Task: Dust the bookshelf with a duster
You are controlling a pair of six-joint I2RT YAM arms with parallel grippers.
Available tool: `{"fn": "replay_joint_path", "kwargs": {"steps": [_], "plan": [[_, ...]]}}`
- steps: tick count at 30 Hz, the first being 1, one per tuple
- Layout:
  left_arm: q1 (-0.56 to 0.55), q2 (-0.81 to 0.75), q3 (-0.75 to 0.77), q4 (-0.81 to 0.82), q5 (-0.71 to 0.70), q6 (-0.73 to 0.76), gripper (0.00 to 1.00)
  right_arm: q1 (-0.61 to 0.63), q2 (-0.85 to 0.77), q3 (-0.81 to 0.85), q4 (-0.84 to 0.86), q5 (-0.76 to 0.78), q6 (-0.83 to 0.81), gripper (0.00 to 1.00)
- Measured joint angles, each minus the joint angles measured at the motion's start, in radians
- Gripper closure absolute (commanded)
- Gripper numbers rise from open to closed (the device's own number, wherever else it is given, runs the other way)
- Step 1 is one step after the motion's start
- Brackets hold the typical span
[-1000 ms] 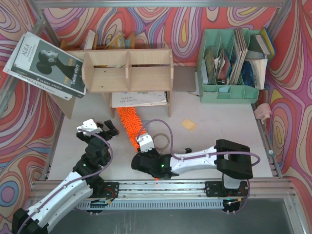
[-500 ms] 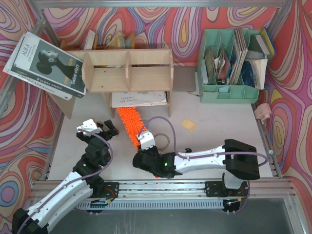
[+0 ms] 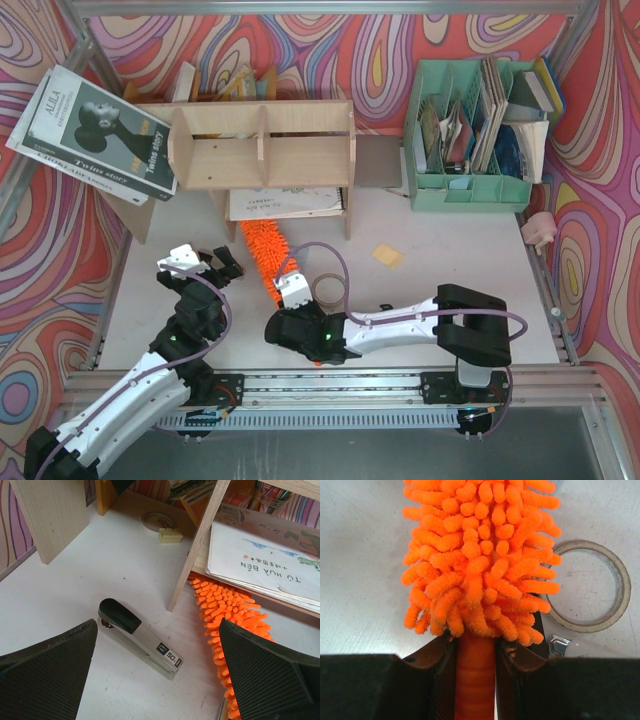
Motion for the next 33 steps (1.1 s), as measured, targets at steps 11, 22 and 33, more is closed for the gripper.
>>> {"fn": "replay_joint_path", "kwargs": {"steps": [11, 22, 33], "plan": [[0.0, 0.0, 0.0, 0.0, 0.0, 0.0, 0.02, 0.031, -0.092, -0.004, -0.016, 0.039, -0.066, 1.0], [0.0, 0.007, 0.0, 0.0, 0.0, -0.006, 0.02, 0.156, -0.2, -0.1, -0.125, 0.072, -0.026, 1.0], [0.0, 0.01, 0.0, -0.009, -0.095, -0.029, 0.02, 0.294, -0.285, -0.137, -0.28, 0.096, 0.029, 1.0]]}}
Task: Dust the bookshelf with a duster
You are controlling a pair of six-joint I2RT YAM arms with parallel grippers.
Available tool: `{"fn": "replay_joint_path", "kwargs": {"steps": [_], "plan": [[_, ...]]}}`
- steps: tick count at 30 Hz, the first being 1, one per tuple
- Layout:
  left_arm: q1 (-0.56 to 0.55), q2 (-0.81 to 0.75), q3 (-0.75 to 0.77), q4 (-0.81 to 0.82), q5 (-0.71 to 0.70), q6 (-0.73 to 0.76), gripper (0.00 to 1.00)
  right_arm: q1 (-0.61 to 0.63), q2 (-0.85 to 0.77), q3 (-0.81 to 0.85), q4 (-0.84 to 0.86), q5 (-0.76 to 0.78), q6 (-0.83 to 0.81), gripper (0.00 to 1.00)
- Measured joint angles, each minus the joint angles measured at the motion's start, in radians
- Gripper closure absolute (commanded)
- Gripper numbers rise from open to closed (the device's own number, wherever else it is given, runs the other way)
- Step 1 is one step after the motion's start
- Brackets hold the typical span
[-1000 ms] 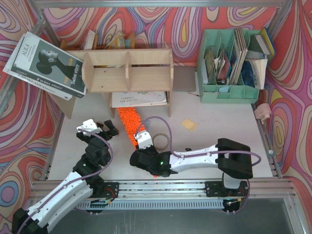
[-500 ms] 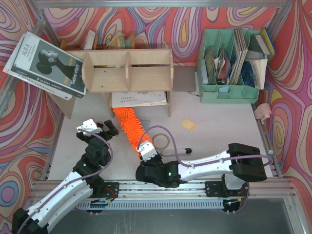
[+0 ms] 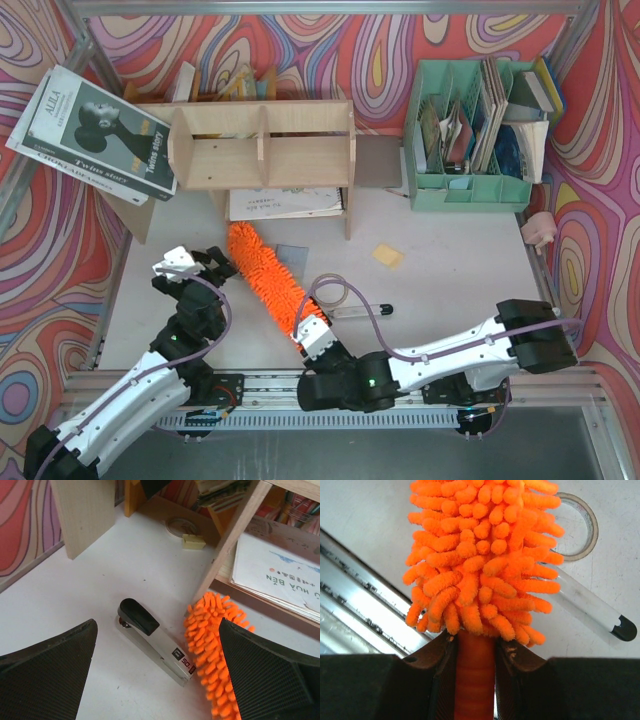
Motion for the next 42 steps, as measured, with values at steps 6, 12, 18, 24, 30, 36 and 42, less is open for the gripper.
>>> {"fn": "replay_joint_path", "kwargs": {"steps": [6, 12, 18, 24, 30, 36, 42], "plan": [[0.0, -0.016, 0.0, -0.021, -0.066, -0.024, 0.02, 0.071, -0.087, -0.02, -0.016, -0.013, -0.021, 1.0], [0.0, -0.034, 0.0, -0.023, -0.175, -0.057, 0.02, 0.092, -0.127, -0.02, 0.035, -0.011, -0.067, 1.0], [0.0, -0.046, -0.004, -0.022, -0.241, -0.079, 0.02, 0.091, -0.037, 0.043, 0.062, 0.036, -0.074, 1.0], [0.0, -0.077, -0.045, 0.012, -0.263, -0.077, 0.02, 0.074, 0.087, 0.138, 0.126, 0.053, -0.069, 1.0], [0.0, -0.137, -0.077, 0.06, -0.253, -0.06, 0.02, 0.013, 0.147, 0.175, 0.212, 0.005, -0.095, 1.0], [0.0, -0.143, -0.082, 0.092, -0.229, -0.036, 0.02, -0.05, 0.147, 0.175, 0.342, -0.024, -0.166, 1.0], [0.0, -0.137, -0.082, 0.121, -0.23, -0.029, 0.02, -0.063, 0.147, 0.161, 0.433, -0.019, -0.225, 1.0]]}}
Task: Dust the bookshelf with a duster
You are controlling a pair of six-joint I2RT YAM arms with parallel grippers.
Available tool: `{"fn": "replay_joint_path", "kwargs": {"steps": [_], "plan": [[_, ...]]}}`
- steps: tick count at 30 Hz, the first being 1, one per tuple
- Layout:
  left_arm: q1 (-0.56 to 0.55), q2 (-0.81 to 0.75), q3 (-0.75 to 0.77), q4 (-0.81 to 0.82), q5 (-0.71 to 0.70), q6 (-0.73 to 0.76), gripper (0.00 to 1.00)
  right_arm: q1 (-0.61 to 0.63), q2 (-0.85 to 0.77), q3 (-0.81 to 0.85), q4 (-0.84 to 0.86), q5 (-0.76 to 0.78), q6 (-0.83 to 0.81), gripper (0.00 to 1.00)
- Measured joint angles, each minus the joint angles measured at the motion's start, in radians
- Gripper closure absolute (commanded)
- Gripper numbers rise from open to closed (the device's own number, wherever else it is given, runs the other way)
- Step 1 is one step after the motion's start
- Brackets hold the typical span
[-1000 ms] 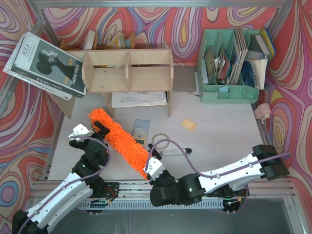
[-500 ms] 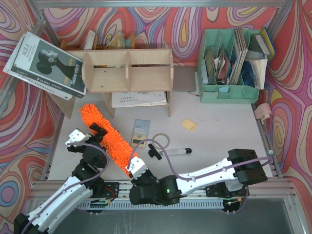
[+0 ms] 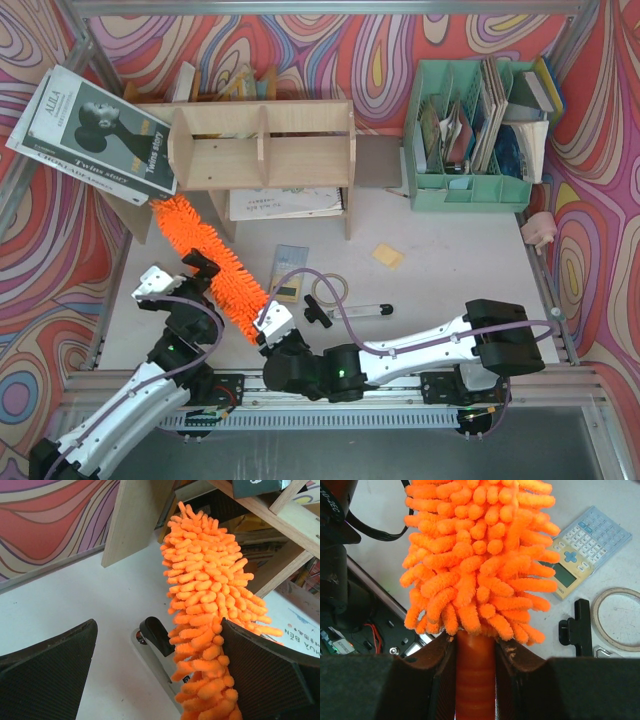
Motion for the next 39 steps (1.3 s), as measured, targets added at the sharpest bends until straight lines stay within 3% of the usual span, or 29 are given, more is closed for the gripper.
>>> {"fn": "replay_joint_path", "kwargs": {"steps": [17, 21, 29, 39], "plan": [[0.0, -0.043, 0.079, -0.206, -0.059, -0.084, 0.02, -0.05, 0.017, -0.017, 0.09, -0.006, -0.057, 1.0], [0.0, -0.007, 0.19, -0.289, -0.04, -0.127, 0.02, -0.056, 0.032, -0.017, 0.114, -0.024, -0.058, 1.0], [-0.001, 0.079, 0.548, -0.621, 0.062, -0.223, 0.02, -0.093, 0.032, -0.021, 0.15, -0.089, -0.057, 1.0], [-0.001, -0.051, 0.702, -0.963, 0.147, -0.129, 0.02, -0.146, 0.082, 0.012, 0.154, -0.215, -0.042, 1.0]]}}
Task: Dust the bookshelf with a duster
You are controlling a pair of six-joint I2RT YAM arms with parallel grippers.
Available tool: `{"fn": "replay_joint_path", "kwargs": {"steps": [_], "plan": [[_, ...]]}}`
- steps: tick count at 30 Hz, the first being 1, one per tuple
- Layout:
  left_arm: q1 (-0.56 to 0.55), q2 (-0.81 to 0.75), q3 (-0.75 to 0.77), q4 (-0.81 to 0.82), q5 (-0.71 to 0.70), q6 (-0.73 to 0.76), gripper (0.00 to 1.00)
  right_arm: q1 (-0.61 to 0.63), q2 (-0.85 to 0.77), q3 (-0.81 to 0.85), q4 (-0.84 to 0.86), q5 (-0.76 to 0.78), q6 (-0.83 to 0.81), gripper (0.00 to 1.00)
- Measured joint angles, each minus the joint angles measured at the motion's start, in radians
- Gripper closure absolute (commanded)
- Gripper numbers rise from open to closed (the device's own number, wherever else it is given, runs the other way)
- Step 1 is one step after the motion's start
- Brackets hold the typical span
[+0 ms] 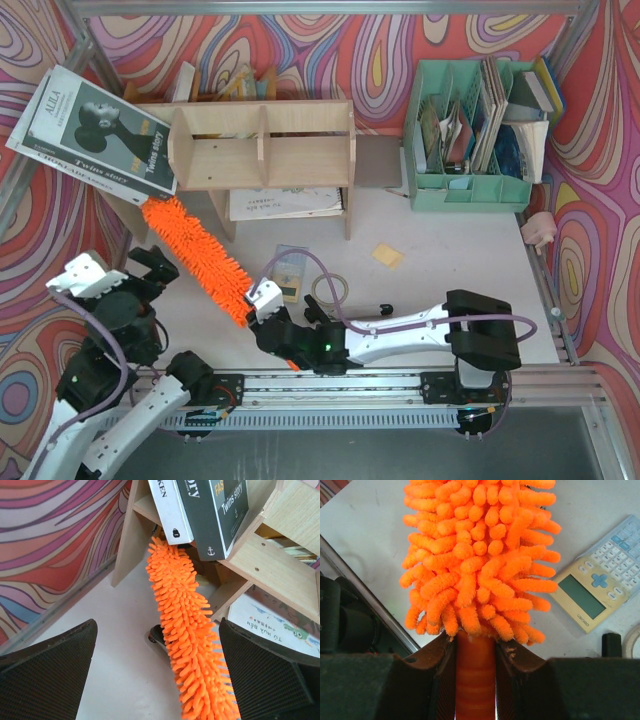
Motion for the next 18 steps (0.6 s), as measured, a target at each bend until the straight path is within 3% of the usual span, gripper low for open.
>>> {"fn": "replay_joint_path", "kwargs": {"steps": [9, 18], "plan": [[0.0, -0.108, 0.01, 0.006, 0.034, 0.18, 0.02, -0.01, 0.08, 0.126, 0.024, -0.062, -0.035, 1.0], [0.0, -0.237, -0.038, 0.042, 0.056, 0.235, 0.02, -0.018, 0.148, 0.182, 0.024, -0.09, -0.04, 1.0]]}}
